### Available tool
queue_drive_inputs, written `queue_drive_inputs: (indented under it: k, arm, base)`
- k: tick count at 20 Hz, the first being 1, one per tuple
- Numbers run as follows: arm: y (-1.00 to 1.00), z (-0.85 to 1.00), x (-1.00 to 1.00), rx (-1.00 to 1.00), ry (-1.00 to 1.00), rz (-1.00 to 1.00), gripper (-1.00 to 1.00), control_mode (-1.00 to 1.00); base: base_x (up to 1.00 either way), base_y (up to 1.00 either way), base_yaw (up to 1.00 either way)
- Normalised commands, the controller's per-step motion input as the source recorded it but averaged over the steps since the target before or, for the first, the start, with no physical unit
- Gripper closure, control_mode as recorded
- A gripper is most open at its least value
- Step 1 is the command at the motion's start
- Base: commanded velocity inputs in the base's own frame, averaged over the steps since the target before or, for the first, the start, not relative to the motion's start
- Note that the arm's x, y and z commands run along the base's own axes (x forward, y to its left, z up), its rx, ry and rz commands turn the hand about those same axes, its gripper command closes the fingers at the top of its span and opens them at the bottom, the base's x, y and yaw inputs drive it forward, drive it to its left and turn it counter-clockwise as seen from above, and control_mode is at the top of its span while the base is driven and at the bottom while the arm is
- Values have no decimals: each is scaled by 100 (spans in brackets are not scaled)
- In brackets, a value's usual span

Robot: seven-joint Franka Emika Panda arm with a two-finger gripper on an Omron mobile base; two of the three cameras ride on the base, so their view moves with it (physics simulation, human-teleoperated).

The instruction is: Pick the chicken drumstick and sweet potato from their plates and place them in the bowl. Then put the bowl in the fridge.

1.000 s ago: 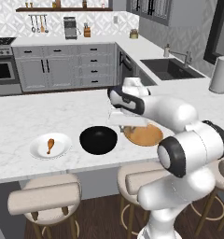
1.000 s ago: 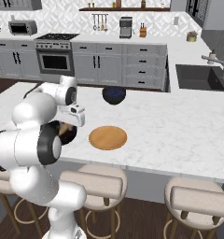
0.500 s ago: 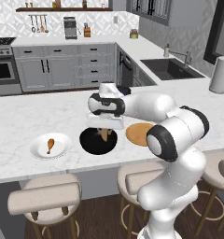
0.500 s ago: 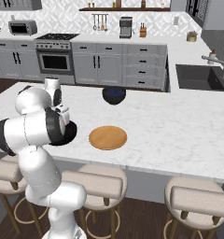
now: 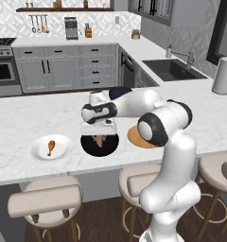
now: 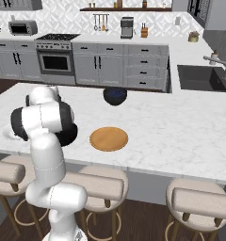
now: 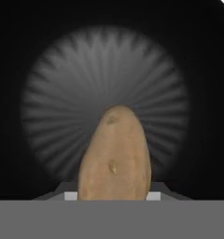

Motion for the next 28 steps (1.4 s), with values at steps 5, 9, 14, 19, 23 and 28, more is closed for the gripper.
queue_drive_inputs:
  k: [5,9,14,19,23,28]
  arm:
    - [0,-50,24,-3,0,0,-100,-100]
    - [0,0,11,0,0,0,-100,-100]
    - [0,1,0,0,0,0,-100,-100]
    - [1,48,-70,3,-6,0,-100,-100]
    - [31,59,-100,13,-3,0,-100,-100]
    - [40,19,-85,7,-10,1,-100,-100]
  base:
    - [0,0,0]
    - [0,0,0]
    - [0,0,0]
    - [0,0,0]
    - [0,0,0]
    - [0,0,0]
